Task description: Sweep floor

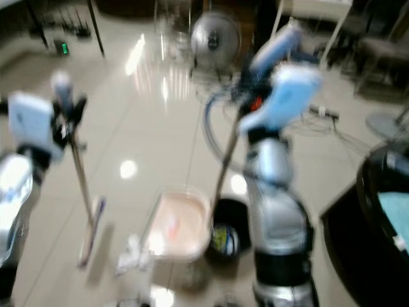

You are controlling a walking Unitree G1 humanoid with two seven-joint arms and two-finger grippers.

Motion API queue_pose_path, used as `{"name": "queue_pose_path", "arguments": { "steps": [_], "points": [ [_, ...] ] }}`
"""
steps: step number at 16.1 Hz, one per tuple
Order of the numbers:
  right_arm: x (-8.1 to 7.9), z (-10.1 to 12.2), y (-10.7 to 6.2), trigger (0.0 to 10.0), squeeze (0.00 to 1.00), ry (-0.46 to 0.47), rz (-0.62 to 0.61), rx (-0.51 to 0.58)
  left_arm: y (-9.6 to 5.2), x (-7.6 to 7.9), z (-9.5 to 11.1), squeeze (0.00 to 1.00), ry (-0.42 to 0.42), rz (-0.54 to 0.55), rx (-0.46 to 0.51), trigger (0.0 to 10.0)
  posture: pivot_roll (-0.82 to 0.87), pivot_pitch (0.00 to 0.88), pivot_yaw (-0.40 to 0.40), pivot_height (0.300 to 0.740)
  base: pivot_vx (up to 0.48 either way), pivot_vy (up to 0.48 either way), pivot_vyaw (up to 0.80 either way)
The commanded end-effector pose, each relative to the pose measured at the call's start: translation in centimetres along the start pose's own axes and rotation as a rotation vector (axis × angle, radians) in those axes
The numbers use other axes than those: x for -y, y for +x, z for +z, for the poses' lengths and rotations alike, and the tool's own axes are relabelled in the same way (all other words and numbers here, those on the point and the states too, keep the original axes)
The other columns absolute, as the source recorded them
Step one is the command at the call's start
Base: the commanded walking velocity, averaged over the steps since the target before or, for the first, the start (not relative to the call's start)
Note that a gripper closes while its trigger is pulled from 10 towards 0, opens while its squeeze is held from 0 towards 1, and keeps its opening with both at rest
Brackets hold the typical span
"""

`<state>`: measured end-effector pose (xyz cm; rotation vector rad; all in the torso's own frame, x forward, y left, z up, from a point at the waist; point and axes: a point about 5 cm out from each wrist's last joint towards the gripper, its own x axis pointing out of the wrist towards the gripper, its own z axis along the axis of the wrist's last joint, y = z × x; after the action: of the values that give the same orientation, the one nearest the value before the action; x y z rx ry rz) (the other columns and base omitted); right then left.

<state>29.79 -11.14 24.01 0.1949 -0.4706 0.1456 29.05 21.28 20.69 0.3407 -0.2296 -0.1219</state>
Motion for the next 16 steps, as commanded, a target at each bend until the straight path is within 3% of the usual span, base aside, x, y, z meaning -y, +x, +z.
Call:
{"name": "queue_pose_path", "arguments": {
  "steps": [1, 5, 7, 9, 10, 16],
  "points": [
    [0.1, 0.5, -0.1, 10.0, 0.00, 0.010, 0.003, 0.042, 0.1, 0.7, 0.5, 0.00, 0.008, -0.029, 0.026, 10.0, 0.04, 0.060, -0.022, 0.740, 0.000, 0.341, 0.00],
    [1.4, -2.7, -2.6, 10.0, 0.00, -0.051, -0.010, -0.051, -1.3, 3.4, -2.3, 0.00, -0.034, -0.090, -0.062, 10.0, 0.04, 0.053, -0.019, 0.740, 0.000, 0.348, 0.00],
    [1.8, -3.2, -3.5, 10.0, 0.00, -0.137, 0.013, -0.048, -1.9, 4.4, -3.3, 0.00, -0.040, -0.111, -0.095, 10.0, 0.03, 0.051, -0.019, 0.740, 0.000, 0.345, 0.00],
    [2.2, -4.5, -5.0, 10.0, 0.00, -0.296, 0.058, -0.038, -2.6, 5.9, -4.9, 0.00, -0.043, -0.147, -0.131, 10.0, 0.03, 0.052, -0.018, 0.740, 0.000, 0.343, 0.00],
    [2.3, -5.3, -5.7, 10.0, 0.00, -0.299, 0.066, -0.048, -2.6, 6.7, -5.2, 0.00, -0.038, -0.172, -0.136, 10.0, 0.03, 0.055, -0.020, 0.740, 0.000, 0.345, 0.00],
    [2.7, -6.8, -7.4, 10.0, 0.00, -0.270, 0.062, -0.067, -1.9, 7.3, -5.2, 0.00, -0.055, -0.159, -0.113, 10.0, 0.03, 0.061, -0.019, 0.740, 0.000, 0.341, 0.00]
  ]
}}
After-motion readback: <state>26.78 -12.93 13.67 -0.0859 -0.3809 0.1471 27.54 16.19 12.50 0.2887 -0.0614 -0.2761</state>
